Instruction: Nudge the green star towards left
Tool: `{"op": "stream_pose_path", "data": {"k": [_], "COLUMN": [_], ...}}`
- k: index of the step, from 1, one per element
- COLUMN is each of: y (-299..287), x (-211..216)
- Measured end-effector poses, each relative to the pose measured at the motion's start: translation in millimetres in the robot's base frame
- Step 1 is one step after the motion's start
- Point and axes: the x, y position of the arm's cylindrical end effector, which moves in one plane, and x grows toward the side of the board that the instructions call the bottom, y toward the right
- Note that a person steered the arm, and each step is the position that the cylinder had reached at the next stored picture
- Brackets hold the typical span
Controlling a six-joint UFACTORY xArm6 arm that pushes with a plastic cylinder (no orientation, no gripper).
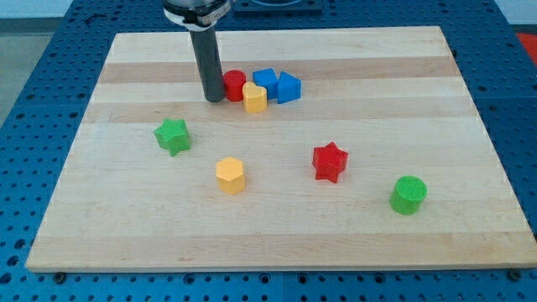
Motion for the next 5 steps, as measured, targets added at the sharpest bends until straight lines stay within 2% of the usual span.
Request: {"op": "stream_pose_path", "data": {"k": [2, 3, 4, 5], "y": [-89.6, -116.5, -117.5, -116.3], "x": [11.0, 69.1, 125.5, 134.7]}}
